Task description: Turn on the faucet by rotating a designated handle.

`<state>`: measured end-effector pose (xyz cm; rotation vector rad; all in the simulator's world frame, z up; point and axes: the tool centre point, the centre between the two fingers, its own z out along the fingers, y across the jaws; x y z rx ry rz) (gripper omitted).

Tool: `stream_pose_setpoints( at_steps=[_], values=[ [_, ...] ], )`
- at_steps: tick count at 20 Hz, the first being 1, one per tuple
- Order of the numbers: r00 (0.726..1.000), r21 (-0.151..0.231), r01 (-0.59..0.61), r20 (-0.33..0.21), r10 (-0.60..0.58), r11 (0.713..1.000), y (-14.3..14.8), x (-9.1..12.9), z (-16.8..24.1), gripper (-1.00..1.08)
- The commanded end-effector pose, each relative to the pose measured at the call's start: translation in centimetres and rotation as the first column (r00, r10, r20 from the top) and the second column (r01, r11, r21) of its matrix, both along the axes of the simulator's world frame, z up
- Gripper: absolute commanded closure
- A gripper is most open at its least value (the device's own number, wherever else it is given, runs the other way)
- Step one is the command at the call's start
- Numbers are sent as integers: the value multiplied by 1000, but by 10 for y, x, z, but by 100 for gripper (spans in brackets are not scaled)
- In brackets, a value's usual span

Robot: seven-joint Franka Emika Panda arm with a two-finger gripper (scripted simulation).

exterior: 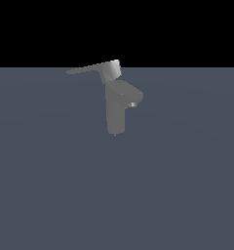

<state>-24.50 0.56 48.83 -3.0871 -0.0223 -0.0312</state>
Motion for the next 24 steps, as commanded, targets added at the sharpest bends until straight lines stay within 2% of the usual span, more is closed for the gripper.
stream_pose_setpoints(
  at_steps=[1,15,24],
  values=[
    [1000,0,0,0,0,1000,0,0,0,108],
    [1000,-2,-15,17,15,1000,0,11,-4,108],
    [999,11,41,2,-41,999,3,25,-5,108]
  ],
)
